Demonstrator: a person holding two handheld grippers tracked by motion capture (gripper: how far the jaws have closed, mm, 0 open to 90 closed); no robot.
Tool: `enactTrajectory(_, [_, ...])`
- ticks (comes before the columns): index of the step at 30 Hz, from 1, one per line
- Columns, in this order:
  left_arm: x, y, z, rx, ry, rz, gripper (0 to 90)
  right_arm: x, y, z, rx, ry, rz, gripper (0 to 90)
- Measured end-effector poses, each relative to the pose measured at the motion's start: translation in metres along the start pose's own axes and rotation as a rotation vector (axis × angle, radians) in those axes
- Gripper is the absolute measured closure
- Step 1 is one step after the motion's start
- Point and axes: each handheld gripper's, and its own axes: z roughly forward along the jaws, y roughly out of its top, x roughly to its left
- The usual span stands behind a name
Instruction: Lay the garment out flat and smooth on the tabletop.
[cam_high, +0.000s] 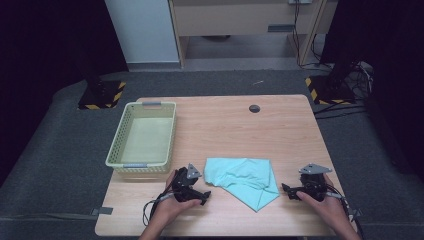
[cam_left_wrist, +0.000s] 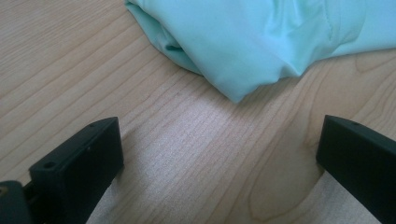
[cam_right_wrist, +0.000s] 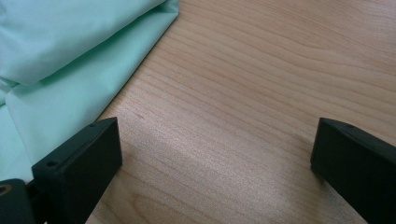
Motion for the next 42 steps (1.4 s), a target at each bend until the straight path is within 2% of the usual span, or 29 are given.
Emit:
enactTrajectory(17, [-0.007, 0.004, 0.000, 0.015, -0.006, 0.017, 3.0, 0.001, 0.001, -0.001, 0.014, -0.001, 0.000, 2.5])
enactTrajectory(23, [-0.010, 0.007, -0.001, 0.004, -0.008, 0.030, 6.3, 0.002, 0.005, -0.005, 0.046, 0.003, -0.014, 9.2])
enactTrajectory(26, [-0.011, 0.008, -0.003, -0.011, -0.008, 0.033, 8.1, 0.003, 0.007, -0.007, 0.041, 0.006, -0.018, 10.6])
enactTrajectory(27, [-0.013, 0.010, -0.005, -0.024, -0.008, 0.033, 8.5, 0.004, 0.009, -0.010, 0.020, 0.005, -0.031, 12.3])
enactTrajectory(32, [-0.015, 0.012, -0.006, -0.041, -0.007, 0.037, 11.0, 0.009, 0.015, -0.018, -0.010, 0.028, -0.041, 17.1])
enactTrajectory(42, [-0.028, 0.019, -0.007, -0.081, -0.015, 0.071, 15.4, 0.023, 0.023, -0.023, -0.026, 0.079, -0.083, 30.1])
